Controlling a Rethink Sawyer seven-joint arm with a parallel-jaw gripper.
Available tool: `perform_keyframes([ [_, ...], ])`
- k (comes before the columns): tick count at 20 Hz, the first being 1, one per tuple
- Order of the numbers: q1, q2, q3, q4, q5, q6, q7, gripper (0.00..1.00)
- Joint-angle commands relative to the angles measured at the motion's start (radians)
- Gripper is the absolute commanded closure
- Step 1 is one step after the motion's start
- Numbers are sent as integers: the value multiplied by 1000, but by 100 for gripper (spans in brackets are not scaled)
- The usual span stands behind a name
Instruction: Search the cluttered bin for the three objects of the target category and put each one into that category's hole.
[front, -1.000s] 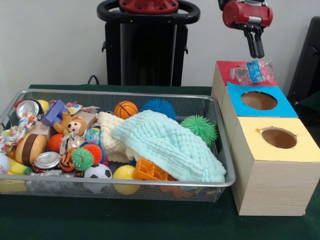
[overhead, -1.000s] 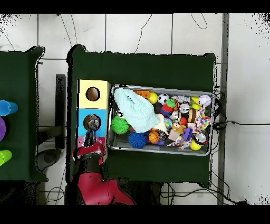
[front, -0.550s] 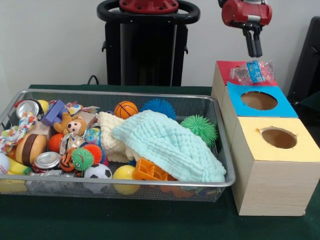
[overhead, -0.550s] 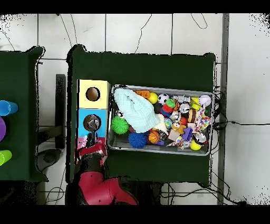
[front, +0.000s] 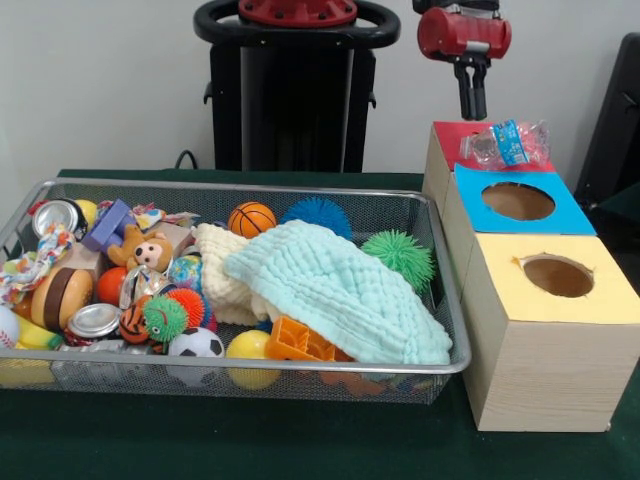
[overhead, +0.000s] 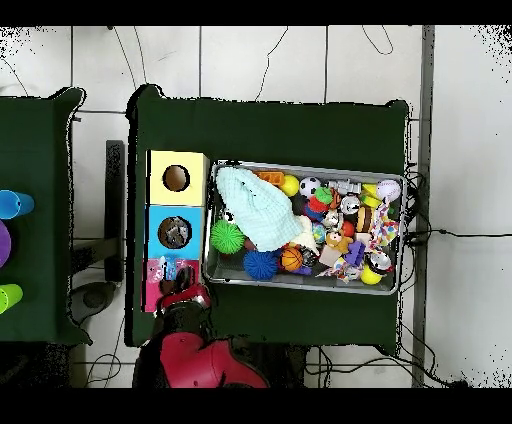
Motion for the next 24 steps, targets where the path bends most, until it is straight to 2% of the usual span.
perform_keyframes([
  [1,-58,-107,92,77,-95,65,122,100],
  [4,-47,-107,82,67,-84,66,117,100],
  [9,12,-15,20,53,-48,17,95,100],
  [11,23,22,16,47,-46,36,89,100],
  [18,-9,82,89,34,-68,187,64,100],
  [24,-27,92,129,34,-72,262,47,100],
])
